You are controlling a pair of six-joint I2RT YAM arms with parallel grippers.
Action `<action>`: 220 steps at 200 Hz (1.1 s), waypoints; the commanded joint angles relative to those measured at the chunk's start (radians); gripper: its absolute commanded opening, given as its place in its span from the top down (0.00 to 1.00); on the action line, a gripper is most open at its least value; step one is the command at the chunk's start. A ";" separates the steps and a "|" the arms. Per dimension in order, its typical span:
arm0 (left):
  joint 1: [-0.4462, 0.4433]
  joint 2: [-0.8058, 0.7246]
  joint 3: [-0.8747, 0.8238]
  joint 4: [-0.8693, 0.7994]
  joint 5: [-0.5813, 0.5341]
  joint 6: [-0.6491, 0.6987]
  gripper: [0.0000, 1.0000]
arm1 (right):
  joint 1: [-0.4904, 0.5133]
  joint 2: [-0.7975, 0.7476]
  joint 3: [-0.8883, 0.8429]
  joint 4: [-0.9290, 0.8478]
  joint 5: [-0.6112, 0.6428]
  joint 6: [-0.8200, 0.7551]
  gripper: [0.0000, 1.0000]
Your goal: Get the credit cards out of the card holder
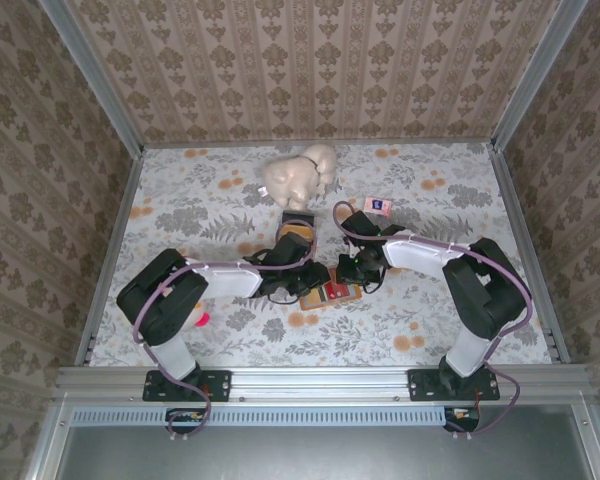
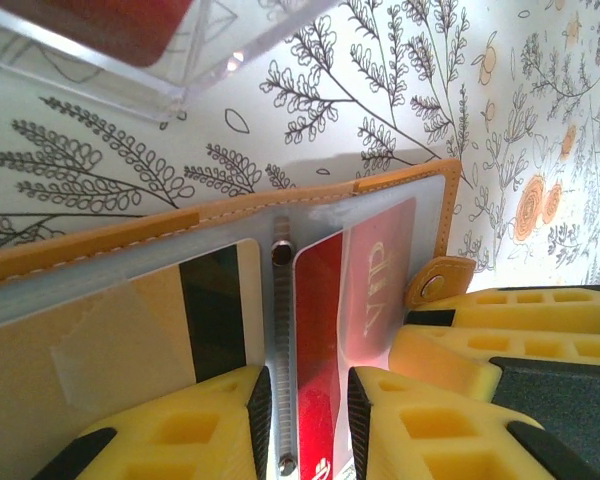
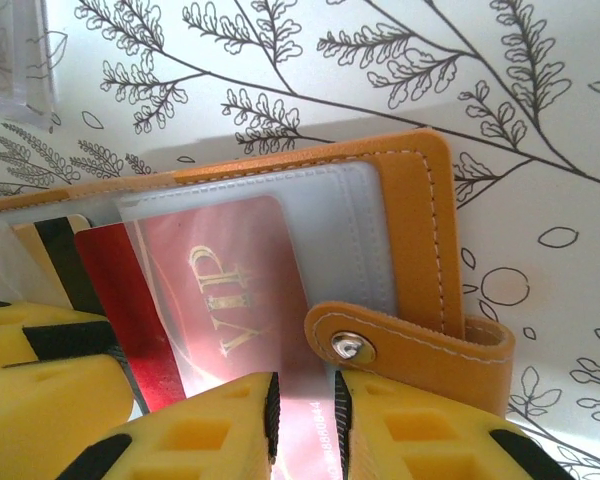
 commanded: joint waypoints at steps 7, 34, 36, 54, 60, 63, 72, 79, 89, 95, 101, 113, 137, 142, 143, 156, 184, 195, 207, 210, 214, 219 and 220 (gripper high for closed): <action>0.011 0.034 -0.013 -0.016 0.016 0.012 0.70 | -0.004 0.015 -0.016 0.011 -0.034 0.020 0.76; 0.011 0.046 0.003 -0.013 0.032 0.029 0.72 | -0.005 0.014 -0.019 0.012 -0.033 0.020 0.76; 0.011 0.048 0.003 -0.011 0.034 0.030 0.72 | -0.005 0.015 -0.019 0.011 -0.034 0.019 0.76; 0.011 0.050 0.007 -0.008 0.040 0.035 0.74 | -0.005 0.016 -0.020 0.012 -0.036 0.020 0.76; 0.011 0.049 0.008 -0.006 0.040 0.037 0.75 | -0.005 0.016 -0.020 0.012 -0.036 0.019 0.76; 0.011 0.048 0.008 -0.005 0.040 0.040 0.75 | -0.005 0.016 -0.021 0.012 -0.036 0.019 0.76; 0.010 0.045 0.007 -0.005 0.039 0.043 0.76 | -0.005 0.018 -0.020 0.011 -0.036 0.019 0.76; 0.010 0.043 0.007 -0.007 0.039 0.044 0.76 | -0.005 0.019 -0.020 0.012 -0.036 0.019 0.76; 0.010 0.041 0.008 -0.008 0.037 0.047 0.77 | -0.005 0.021 -0.020 0.012 -0.036 0.019 0.76; 0.011 0.040 0.008 -0.008 0.039 0.049 0.78 | -0.005 0.021 -0.019 0.011 -0.036 0.020 0.76; 0.010 0.039 0.007 -0.008 0.039 0.051 0.79 | -0.005 0.022 -0.019 0.012 -0.038 0.020 0.76; 0.010 0.040 0.008 -0.009 0.037 0.054 0.80 | -0.005 0.022 -0.020 0.011 -0.038 0.019 0.76; 0.011 0.034 0.011 -0.020 0.033 0.063 0.85 | -0.005 0.021 -0.023 0.009 -0.034 0.021 0.76; 0.010 0.032 0.012 -0.027 0.030 0.066 0.86 | -0.005 0.020 -0.024 0.008 -0.033 0.021 0.76; 0.010 0.031 0.013 -0.028 0.030 0.067 0.87 | -0.005 0.019 -0.024 0.007 -0.032 0.021 0.76; 0.010 0.020 0.019 -0.055 0.020 0.080 0.90 | -0.007 0.015 -0.026 0.004 -0.022 0.024 0.76; 0.012 -0.022 0.027 -0.138 -0.004 0.121 0.92 | -0.013 0.008 -0.034 0.010 -0.015 0.031 0.75; 0.014 -0.046 0.032 -0.187 -0.015 0.139 0.93 | -0.018 0.003 -0.039 0.014 -0.013 0.036 0.75; 0.019 -0.077 0.031 -0.240 -0.032 0.162 0.95 | -0.023 0.000 -0.043 0.015 -0.013 0.040 0.75; 0.020 -0.084 0.032 -0.253 -0.037 0.168 0.95 | -0.025 -0.002 -0.044 0.015 -0.013 0.039 0.75; 0.022 -0.094 0.031 -0.268 -0.043 0.173 0.96 | -0.026 -0.004 -0.046 0.016 -0.013 0.041 0.75; 0.022 -0.106 0.029 -0.286 -0.051 0.180 0.96 | -0.028 -0.004 -0.047 0.017 -0.013 0.043 0.75; 0.023 -0.108 0.029 -0.289 -0.053 0.180 0.97 | -0.028 -0.005 -0.048 0.018 -0.013 0.043 0.75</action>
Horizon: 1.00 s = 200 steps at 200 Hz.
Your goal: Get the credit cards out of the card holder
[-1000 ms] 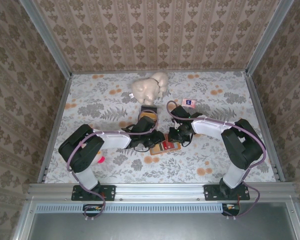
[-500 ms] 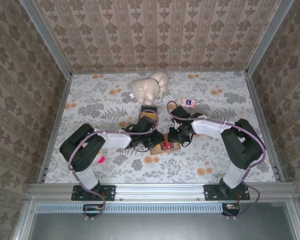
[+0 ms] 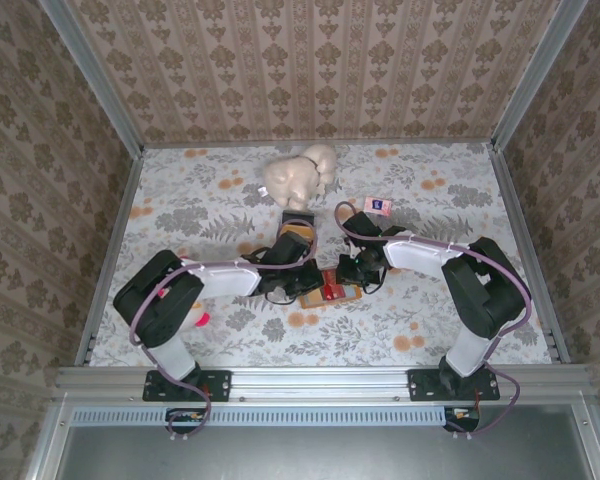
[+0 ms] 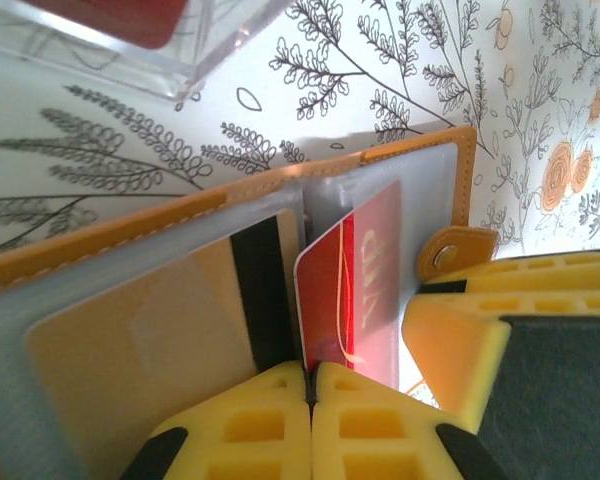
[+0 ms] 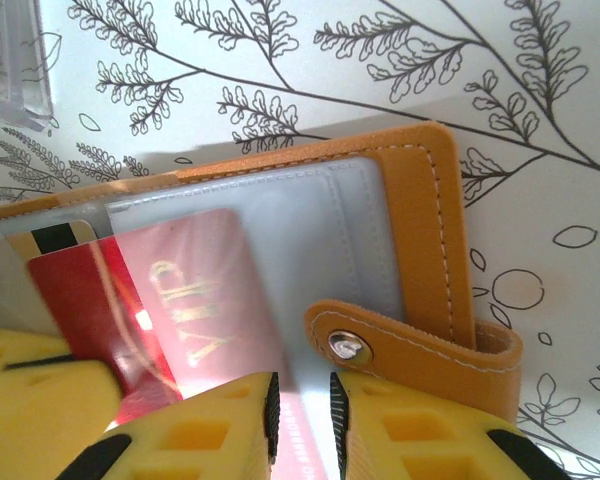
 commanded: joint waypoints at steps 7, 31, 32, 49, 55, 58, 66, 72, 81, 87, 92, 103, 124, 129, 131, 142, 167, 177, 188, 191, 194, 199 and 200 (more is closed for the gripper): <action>0.013 -0.082 0.011 -0.191 -0.067 0.079 0.98 | -0.018 -0.010 -0.032 -0.010 0.010 0.020 0.75; 0.013 -0.128 0.010 -0.237 -0.083 0.092 1.00 | -0.023 -0.020 -0.036 -0.003 0.007 0.021 0.75; 0.013 -0.130 0.010 -0.239 -0.084 0.092 1.00 | -0.024 -0.021 -0.036 -0.003 0.008 0.021 0.75; 0.012 -0.161 0.013 -0.269 -0.092 0.109 1.00 | -0.025 -0.034 -0.042 0.007 -0.001 0.023 0.75; 0.012 -0.175 0.016 -0.283 -0.096 0.117 1.00 | -0.025 -0.041 -0.047 0.011 -0.003 0.023 0.75; 0.011 -0.180 0.019 -0.293 -0.099 0.123 1.00 | -0.025 -0.046 -0.048 0.013 -0.002 0.023 0.75; 0.012 -0.200 0.030 -0.332 -0.112 0.142 1.00 | -0.026 -0.059 -0.056 0.019 0.003 0.024 0.75; 0.010 -0.216 0.041 -0.362 -0.128 0.159 1.00 | -0.027 -0.071 -0.065 0.027 0.010 0.023 0.75; 0.011 -0.241 0.059 -0.418 -0.151 0.186 1.00 | -0.026 -0.089 -0.079 0.042 0.019 0.028 0.75; 0.013 -0.256 0.073 -0.445 -0.166 0.201 1.00 | -0.027 -0.098 -0.090 0.054 0.019 0.031 0.75; 0.016 -0.269 0.084 -0.464 -0.174 0.215 1.00 | -0.027 -0.106 -0.094 0.060 0.018 0.034 0.75; 0.026 -0.291 0.104 -0.491 -0.178 0.241 1.00 | -0.028 -0.127 -0.102 0.079 0.008 0.040 0.75; 0.056 -0.311 0.138 -0.513 -0.169 0.287 1.00 | -0.027 -0.200 -0.127 0.131 -0.004 0.056 0.74; 0.070 -0.314 0.145 -0.512 -0.158 0.299 1.00 | -0.028 -0.222 -0.133 0.147 -0.006 0.056 0.74; 0.073 -0.315 0.148 -0.512 -0.154 0.304 1.00 | -0.028 -0.233 -0.136 0.153 -0.006 0.056 0.74; 0.098 -0.322 0.164 -0.508 -0.143 0.334 1.00 | -0.028 -0.284 -0.148 0.180 -0.007 0.051 0.69; 0.166 -0.328 0.208 -0.474 -0.092 0.366 1.00 | -0.039 -0.387 -0.141 0.204 -0.023 0.051 0.54; 0.190 -0.328 0.232 -0.447 -0.058 0.372 1.00 | -0.049 -0.405 -0.132 0.219 -0.051 0.059 0.46; 0.211 -0.325 0.261 -0.426 -0.023 0.386 1.00 | -0.061 -0.414 -0.126 0.258 -0.087 0.075 0.36; 0.218 -0.324 0.267 -0.418 -0.014 0.390 1.00 | -0.066 -0.412 -0.125 0.272 -0.099 0.080 0.34; 0.223 -0.323 0.275 -0.413 -0.005 0.392 1.00 | -0.071 -0.410 -0.125 0.289 -0.113 0.086 0.32; 0.230 -0.322 0.285 -0.402 0.005 0.395 1.00 | -0.079 -0.403 -0.123 0.317 -0.138 0.095 0.28; 0.232 -0.322 0.287 -0.401 0.007 0.396 1.00 | -0.081 -0.402 -0.123 0.322 -0.144 0.096 0.27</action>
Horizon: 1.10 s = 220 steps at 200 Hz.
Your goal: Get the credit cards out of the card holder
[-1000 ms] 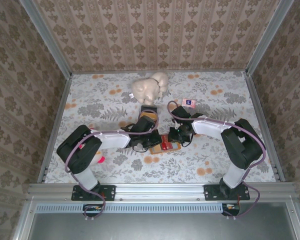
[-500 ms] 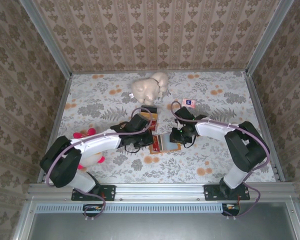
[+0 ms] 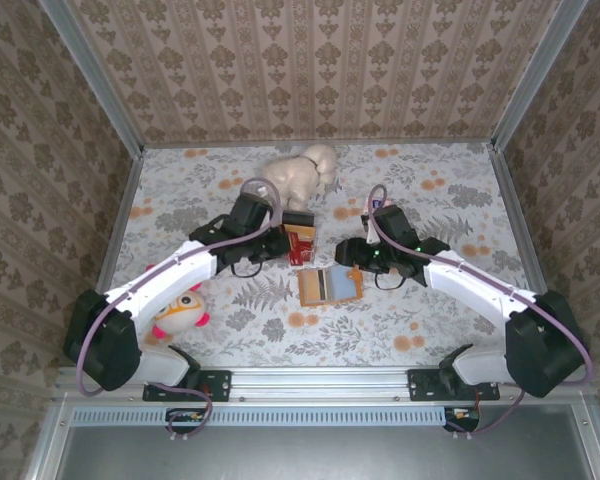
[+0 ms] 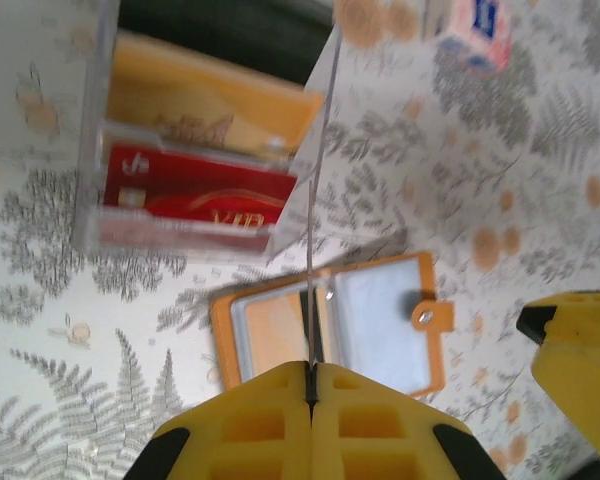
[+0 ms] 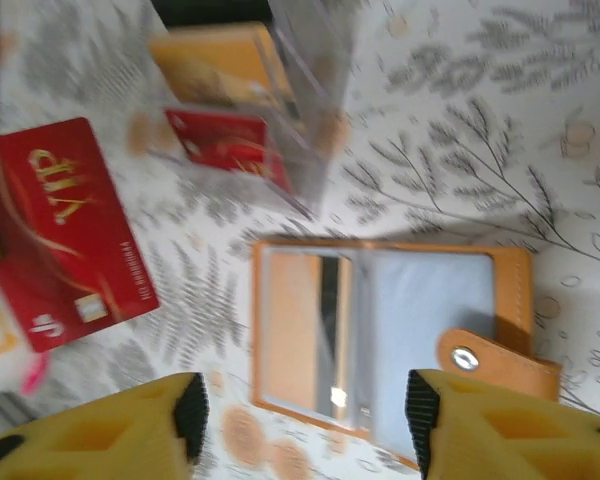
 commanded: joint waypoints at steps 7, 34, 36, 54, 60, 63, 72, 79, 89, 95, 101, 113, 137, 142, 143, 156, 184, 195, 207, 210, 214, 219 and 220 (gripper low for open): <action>0.043 -0.016 0.081 0.077 0.106 0.063 1.00 | -0.041 0.016 0.030 0.149 -0.134 0.049 0.23; 0.091 -0.012 0.091 0.176 0.188 0.010 1.00 | -0.069 0.109 0.095 0.285 -0.277 0.126 0.11; 0.094 -0.012 0.089 0.186 0.196 0.003 1.00 | -0.069 0.116 0.099 0.294 -0.286 0.131 0.10; 0.108 -0.009 0.079 0.262 0.227 -0.033 1.00 | -0.071 0.175 0.142 0.376 -0.330 0.162 0.10; 0.108 -0.005 0.080 0.267 0.222 -0.037 1.00 | -0.073 0.196 0.150 0.421 -0.339 0.181 0.11; 0.108 -0.003 0.081 0.268 0.222 -0.039 1.00 | -0.072 0.206 0.154 0.441 -0.343 0.192 0.12; 0.113 0.004 0.083 0.272 0.227 -0.043 1.00 | -0.076 0.236 0.166 0.505 -0.361 0.233 0.14; 0.117 0.011 0.083 0.276 0.233 -0.049 1.00 | -0.076 0.255 0.173 0.549 -0.375 0.260 0.16; 0.125 0.020 0.082 0.289 0.246 -0.059 1.00 | -0.076 0.278 0.181 0.591 -0.378 0.290 0.17; 0.130 0.023 0.082 0.297 0.257 -0.065 1.00 | -0.075 0.289 0.184 0.609 -0.378 0.304 0.18; 0.135 0.025 0.083 0.304 0.264 -0.072 1.00 | -0.075 0.301 0.187 0.623 -0.380 0.317 0.19; 0.142 0.022 0.080 0.315 0.269 -0.083 1.00 | -0.075 0.320 0.195 0.652 -0.394 0.345 0.22; 0.148 0.013 0.066 0.354 0.273 -0.115 1.00 | -0.075 0.340 0.199 0.718 -0.434 0.394 0.33; 0.149 0.013 0.062 0.362 0.274 -0.120 1.00 | -0.074 0.341 0.197 0.730 -0.437 0.402 0.37; 0.149 0.013 0.062 0.364 0.275 -0.122 1.00 | -0.075 0.342 0.197 0.733 -0.437 0.404 0.37; 0.152 0.012 0.049 0.383 0.278 -0.139 1.00 | -0.075 0.346 0.189 0.778 -0.438 0.436 0.45; 0.156 0.016 0.023 0.413 0.296 -0.167 1.00 | -0.074 0.348 0.171 0.853 -0.456 0.482 0.57; 0.157 0.012 0.016 0.416 0.296 -0.171 1.00 | -0.074 0.345 0.164 0.858 -0.465 0.484 0.59; 0.157 0.004 0.005 0.424 0.292 -0.175 1.00 | -0.073 0.340 0.154 0.862 -0.467 0.486 0.62; 0.157 0.002 0.002 0.427 0.291 -0.178 1.00 | -0.074 0.341 0.151 0.862 -0.467 0.488 0.63; 0.157 -0.001 -0.003 0.430 0.290 -0.180 1.00 | -0.074 0.341 0.148 0.869 -0.469 0.491 0.65; 0.157 -0.005 -0.008 0.435 0.290 -0.182 1.00 | -0.072 0.340 0.143 0.879 -0.473 0.497 0.67; 0.157 -0.006 -0.009 0.436 0.290 -0.184 1.00 | -0.071 0.341 0.142 0.881 -0.474 0.498 0.68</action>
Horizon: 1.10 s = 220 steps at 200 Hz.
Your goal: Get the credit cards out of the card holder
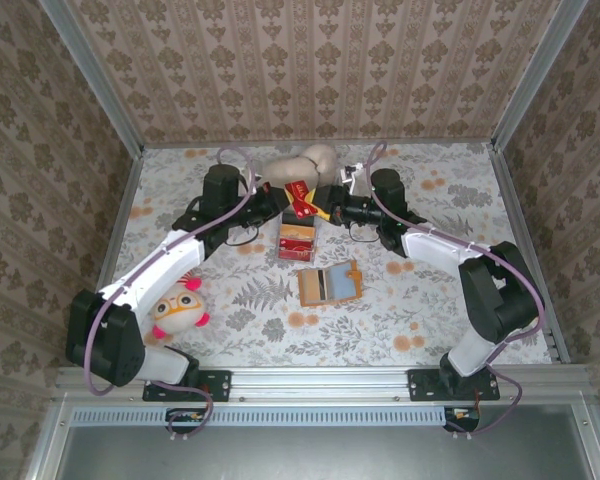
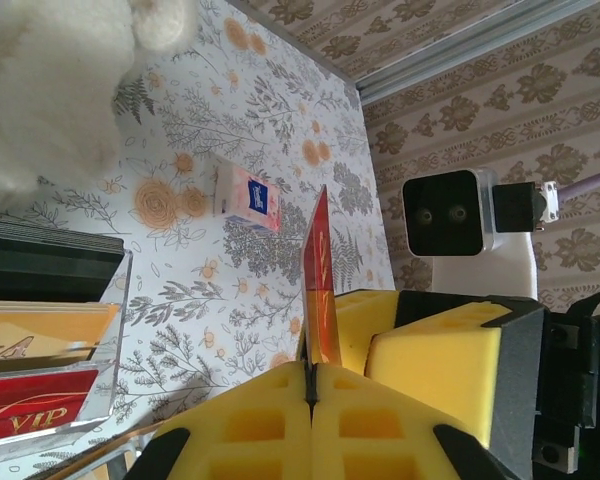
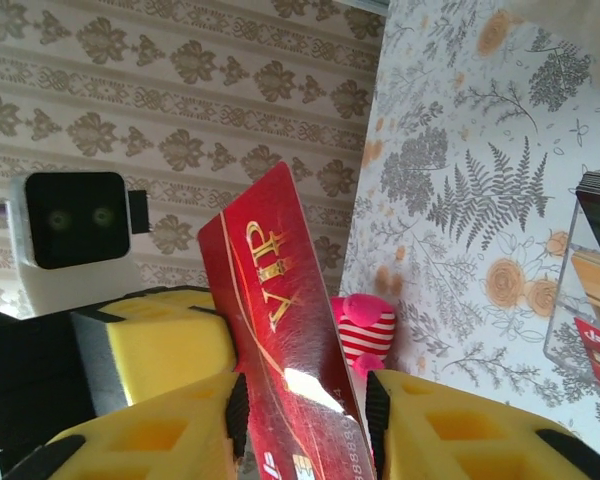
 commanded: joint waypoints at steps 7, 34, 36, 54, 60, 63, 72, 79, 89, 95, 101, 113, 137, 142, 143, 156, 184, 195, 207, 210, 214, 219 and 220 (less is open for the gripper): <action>0.001 -0.029 -0.040 0.050 0.023 -0.031 1.00 | 0.002 -0.002 -0.027 0.114 -0.053 0.045 0.70; 0.001 -0.044 -0.066 0.063 0.025 -0.042 1.00 | 0.005 -0.008 -0.044 0.142 -0.056 0.059 0.78; 0.001 -0.045 -0.067 0.062 0.026 -0.043 1.00 | 0.005 -0.009 -0.045 0.141 -0.056 0.058 0.78; 0.001 -0.058 -0.079 0.057 0.020 -0.045 0.98 | 0.007 -0.010 -0.046 0.144 -0.057 0.056 0.86; 0.001 -0.064 -0.082 0.053 0.016 -0.047 0.96 | 0.006 -0.010 -0.046 0.144 -0.057 0.053 0.89; 0.001 -0.066 -0.085 0.049 0.013 -0.047 0.94 | 0.007 -0.011 -0.048 0.144 -0.057 0.050 0.91; 0.001 -0.073 -0.088 0.031 0.001 -0.045 0.87 | 0.006 -0.016 -0.049 0.139 -0.055 0.039 1.00; 0.002 -0.079 -0.086 0.004 -0.017 -0.042 0.79 | 0.006 -0.023 -0.056 0.129 -0.042 0.028 1.00; 0.001 -0.085 -0.074 -0.058 -0.047 -0.018 0.67 | 0.008 -0.034 -0.064 0.114 -0.026 0.007 1.00; 0.000 -0.090 -0.066 -0.102 -0.068 0.004 0.60 | 0.008 -0.036 -0.060 0.094 -0.022 -0.013 1.00; 0.001 -0.094 -0.057 -0.151 -0.093 0.027 0.55 | 0.008 -0.038 -0.054 0.063 -0.021 -0.042 1.00; 0.002 -0.100 -0.044 -0.251 -0.161 0.072 0.46 | 0.007 -0.038 -0.032 -0.025 -0.011 -0.110 1.00; 0.011 -0.113 -0.051 -0.376 -0.280 0.135 0.32 | 0.008 -0.048 0.010 -0.203 0.040 -0.279 1.00; 0.013 -0.116 -0.057 -0.392 -0.299 0.144 0.29 | 0.007 -0.050 0.021 -0.245 0.053 -0.317 1.00; 0.013 -0.117 -0.059 -0.396 -0.302 0.148 0.29 | 0.008 -0.049 0.024 -0.252 0.055 -0.325 1.00; 0.024 -0.125 -0.076 -0.429 -0.338 0.175 0.19 | 0.008 -0.055 0.054 -0.355 0.095 -0.429 1.00; 0.064 -0.149 -0.111 -0.483 -0.407 0.217 0.06 | 0.018 -0.063 0.096 -0.476 0.137 -0.671 1.00; 0.080 -0.157 -0.126 -0.494 -0.415 0.220 0.00 | 0.026 -0.060 0.120 -0.529 0.169 -0.760 1.00; 0.099 -0.169 -0.141 -0.501 -0.417 0.226 0.00 | 0.036 -0.050 0.152 -0.578 0.194 -0.851 1.00; 0.103 -0.173 -0.146 -0.502 -0.417 0.226 0.00 | 0.038 -0.048 0.160 -0.589 0.195 -0.876 1.00; 0.108 -0.177 -0.153 -0.504 -0.419 0.226 0.00 | 0.042 -0.042 0.172 -0.610 0.195 -0.902 1.00; 0.115 -0.185 -0.159 -0.504 -0.419 0.226 0.00 | 0.048 -0.034 0.190 -0.632 0.197 -0.947 1.00; 0.116 -0.186 -0.161 -0.504 -0.419 0.226 0.00 | 0.049 -0.033 0.194 -0.637 0.197 -0.955 1.00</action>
